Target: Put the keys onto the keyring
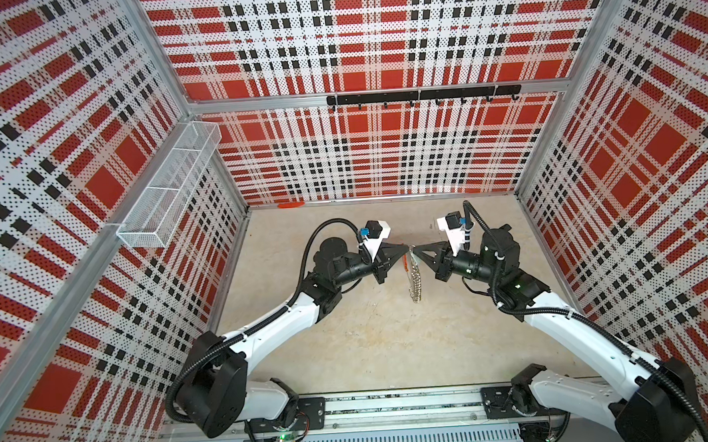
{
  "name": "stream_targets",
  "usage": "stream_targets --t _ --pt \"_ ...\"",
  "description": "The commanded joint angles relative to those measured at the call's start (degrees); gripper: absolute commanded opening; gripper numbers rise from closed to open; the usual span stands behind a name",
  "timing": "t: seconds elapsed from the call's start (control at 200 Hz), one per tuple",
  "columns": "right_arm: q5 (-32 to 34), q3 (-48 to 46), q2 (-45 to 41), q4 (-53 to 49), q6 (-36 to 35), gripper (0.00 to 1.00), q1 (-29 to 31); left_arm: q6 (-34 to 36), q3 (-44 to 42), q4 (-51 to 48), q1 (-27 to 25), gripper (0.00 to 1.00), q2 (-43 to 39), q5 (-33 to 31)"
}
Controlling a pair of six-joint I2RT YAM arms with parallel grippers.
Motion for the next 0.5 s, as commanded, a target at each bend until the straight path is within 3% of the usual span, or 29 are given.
stream_targets --t 0.0,0.496 --pt "0.4 2.3 0.8 0.2 -0.9 0.00 0.9 -0.1 2.4 2.9 -0.1 0.00 0.0 1.6" --pt "7.1 2.1 -2.2 -2.0 -2.2 0.00 1.2 -0.3 2.0 3.0 0.4 0.00 -0.3 1.9"
